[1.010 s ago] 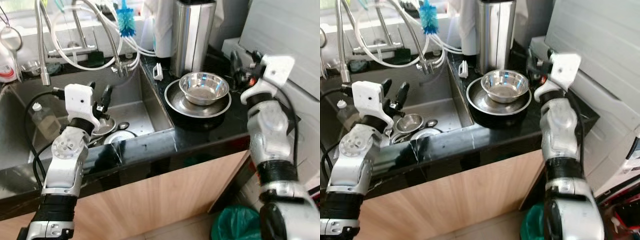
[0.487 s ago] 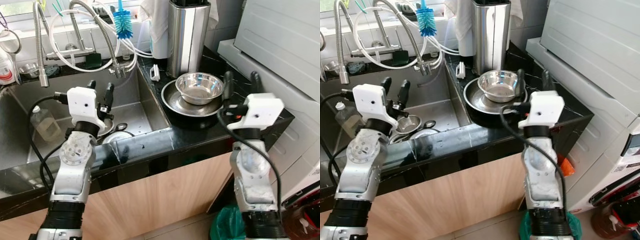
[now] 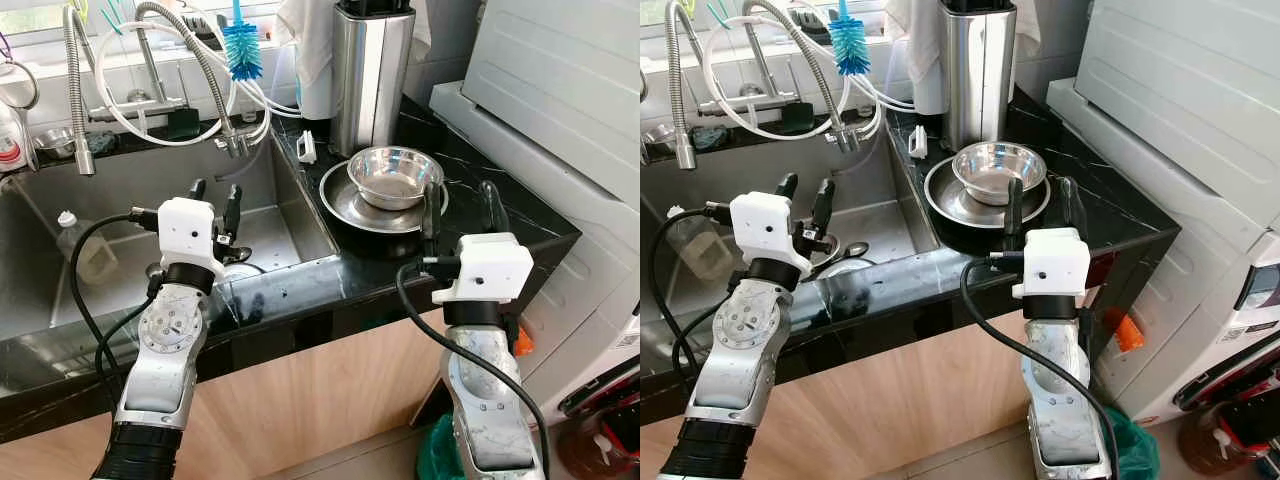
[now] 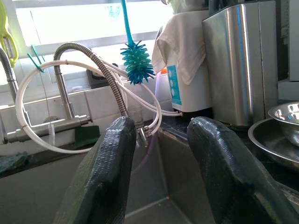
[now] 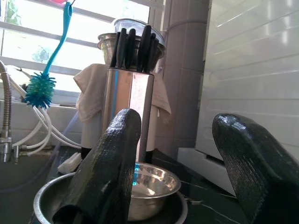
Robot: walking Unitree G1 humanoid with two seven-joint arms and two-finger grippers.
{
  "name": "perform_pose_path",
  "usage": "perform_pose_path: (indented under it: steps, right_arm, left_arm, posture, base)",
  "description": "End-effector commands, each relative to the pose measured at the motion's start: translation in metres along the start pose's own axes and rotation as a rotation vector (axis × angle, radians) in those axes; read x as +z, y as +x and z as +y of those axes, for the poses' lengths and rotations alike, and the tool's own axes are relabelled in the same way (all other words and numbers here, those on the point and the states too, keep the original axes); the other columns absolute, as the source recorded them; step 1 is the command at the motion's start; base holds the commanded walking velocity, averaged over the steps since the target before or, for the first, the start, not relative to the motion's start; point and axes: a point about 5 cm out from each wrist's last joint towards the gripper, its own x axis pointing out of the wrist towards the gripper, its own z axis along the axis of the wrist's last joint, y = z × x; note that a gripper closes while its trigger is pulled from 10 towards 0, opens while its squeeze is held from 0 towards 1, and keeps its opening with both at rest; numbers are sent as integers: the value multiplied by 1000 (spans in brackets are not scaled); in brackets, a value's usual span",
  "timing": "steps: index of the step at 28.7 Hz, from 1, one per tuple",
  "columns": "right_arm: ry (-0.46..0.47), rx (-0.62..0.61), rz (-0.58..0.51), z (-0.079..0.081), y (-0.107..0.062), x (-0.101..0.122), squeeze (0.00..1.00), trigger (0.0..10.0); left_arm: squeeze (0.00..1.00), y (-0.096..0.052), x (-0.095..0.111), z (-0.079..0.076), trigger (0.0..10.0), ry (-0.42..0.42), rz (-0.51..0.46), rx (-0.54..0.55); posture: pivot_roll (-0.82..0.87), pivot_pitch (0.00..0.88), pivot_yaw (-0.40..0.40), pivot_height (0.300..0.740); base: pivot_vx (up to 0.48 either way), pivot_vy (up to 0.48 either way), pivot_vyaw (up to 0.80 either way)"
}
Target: Kitchen organization
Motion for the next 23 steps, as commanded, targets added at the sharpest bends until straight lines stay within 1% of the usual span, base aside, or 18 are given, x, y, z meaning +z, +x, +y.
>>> perform_pose_path:
  steps: [1,2,3,4,6,7,8,9,10,12,13,15,16,17,19,20,21,23]
  right_arm:
    - [-31,-22,-8,-10,-1,5,0,10000]
    - [-102,-40,8,-29,-5,0,0,10000]
    - [-102,-40,8,-29,-5,0,0,10000]
    - [-128,-48,18,-37,-8,-2,0,10000]
    - [-130,-75,37,-45,-10,-5,0,10000]
    - [-132,-100,52,-50,-12,-6,0,10000]
    - [-135,-117,59,-54,-14,-6,0,10000]
    - [-135,-117,59,-54,-14,-6,0,10000]
    - [-150,-132,65,-57,-16,-5,0,10000]
    - [-153,-139,76,-58,-21,-4,0,10000]
    - [-153,-139,76,-58,-21,-4,0,10000]
    - [-148,-147,92,-57,-26,-4,0,10000]
    - [-148,-147,92,-57,-26,-4,0,10000]
    - [-151,-139,99,-55,-30,-4,0,10000]
    - [-151,-135,102,-55,-31,-4,0,10000]
    - [-150,-133,105,-54,-32,-4,0,10000]
    - [-146,-129,112,-53,-32,-5,0,10000]
    - [-145,-124,113,-52,-31,-6,0,10000]
  left_arm:
    - [0,-2,4,10,10000,51,-24,9]
    - [0,-6,-3,25,10000,102,6,18]
    - [0,-6,-3,25,10000,102,6,18]
    - [0,-8,-7,32,10000,129,20,23]
    - [0,-10,-9,39,10000,145,30,39]
    - [0,-11,-9,46,10000,149,37,53]
    - [0,-12,-9,49,10000,154,40,57]
    - [0,-12,-9,49,10000,154,40,57]
    - [0,-17,-9,54,10000,157,51,69]
    - [0,-26,-10,56,10000,155,64,69]
    - [0,-26,-10,56,10000,155,64,69]
    - [0,-36,-9,51,10000,165,70,38]
    - [0,-36,-9,51,10000,165,70,38]
    - [0,-39,-7,46,10000,184,65,9]
    - [0,-40,-6,44,10000,180,61,2]
    - [0,-39,-5,42,10000,169,57,-5]
    - [0,-38,-3,37,10000,175,46,-32]
    - [0,-37,-4,36,10000,163,45,-33]
  posture:
    - [47,7,17,740]
    - [46,10,18,740]
    - [46,10,18,740]
    - [46,10,18,740]
    - [46,13,20,740]
    - [48,16,23,740]
    - [48,16,23,740]
    - [48,16,23,740]
    - [49,17,29,740]
    - [48,19,31,740]
    - [48,19,31,740]
    - [47,24,35,740]
    - [47,24,35,740]
    - [47,24,35,740]
    - [48,26,35,740]
    - [50,27,35,740]
    - [51,29,34,740]
    - [51,28,33,740]
  base:
    - [0,0,0]
    - [0,0,0]
    - [0,0,0]
    - [0,0,0]
    - [0,0,0]
    - [0,0,0]
    - [0,0,0]
    - [0,0,0]
    - [0,0,0]
    - [0,0,0]
    - [0,0,0]
    - [0,0,0]
    - [0,0,0]
    - [0,0,0]
    - [0,0,0]
    - [0,0,0]
    - [0,0,0]
    - [0,0,0]
